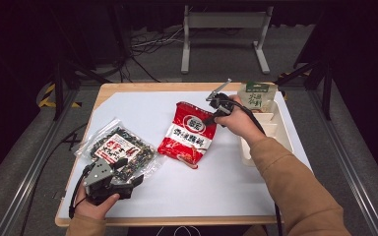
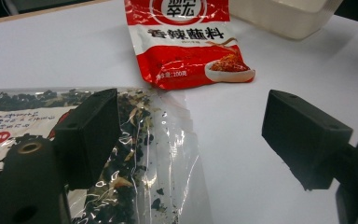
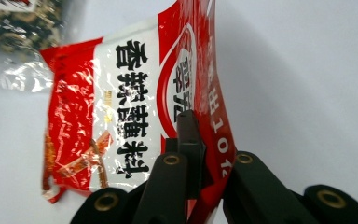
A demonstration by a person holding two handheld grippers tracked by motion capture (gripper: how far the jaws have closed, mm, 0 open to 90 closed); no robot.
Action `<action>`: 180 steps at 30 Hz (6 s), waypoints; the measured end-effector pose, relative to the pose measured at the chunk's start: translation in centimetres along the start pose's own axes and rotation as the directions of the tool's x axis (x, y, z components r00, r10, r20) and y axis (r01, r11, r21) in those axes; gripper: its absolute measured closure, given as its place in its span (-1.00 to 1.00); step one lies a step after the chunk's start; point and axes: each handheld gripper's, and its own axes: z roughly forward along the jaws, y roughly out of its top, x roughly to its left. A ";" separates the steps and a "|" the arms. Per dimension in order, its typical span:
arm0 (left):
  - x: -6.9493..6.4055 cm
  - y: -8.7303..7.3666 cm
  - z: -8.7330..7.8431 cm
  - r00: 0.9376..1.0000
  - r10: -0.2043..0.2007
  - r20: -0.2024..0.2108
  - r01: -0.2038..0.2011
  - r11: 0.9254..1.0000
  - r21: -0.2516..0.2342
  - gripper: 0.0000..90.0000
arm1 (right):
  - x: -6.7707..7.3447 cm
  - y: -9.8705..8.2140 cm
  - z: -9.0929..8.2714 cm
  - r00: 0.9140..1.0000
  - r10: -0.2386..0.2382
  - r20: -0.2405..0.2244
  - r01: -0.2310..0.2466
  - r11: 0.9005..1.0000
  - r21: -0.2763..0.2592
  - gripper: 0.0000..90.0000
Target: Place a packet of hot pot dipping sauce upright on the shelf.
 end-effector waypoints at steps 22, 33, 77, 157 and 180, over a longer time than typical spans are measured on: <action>-0.2 0.6 1.2 0.999 0.037 0.026 -0.036 0.999 -0.017 -0.70 | 6.7 1.7 -7.3 0.986 -0.156 -0.052 0.151 0.984 -0.097 0.98; 0.1 0.4 1.3 1.000 0.009 0.009 -0.009 1.000 0.004 -0.90 | 8.7 2.0 -9.4 0.966 -0.258 0.005 0.258 0.962 -0.095 0.98; 0.0 0.6 1.6 0.997 0.069 0.025 -0.070 0.997 0.041 -0.78 | 8.5 -0.6 -18.9 0.917 -0.328 0.225 0.361 0.924 -0.125 0.97; 0.2 0.1 0.8 0.999 0.040 -0.008 -0.040 0.999 0.032 -0.78 | -5.7 -6.3 -21.0 0.895 -0.297 0.332 0.368 0.913 -0.177 0.97; 0.2 0.3 1.3 0.999 0.045 0.005 -0.046 0.998 0.031 -0.79 | -6.8 -8.8 -18.6 0.948 -0.136 0.288 0.207 0.951 -0.229 0.96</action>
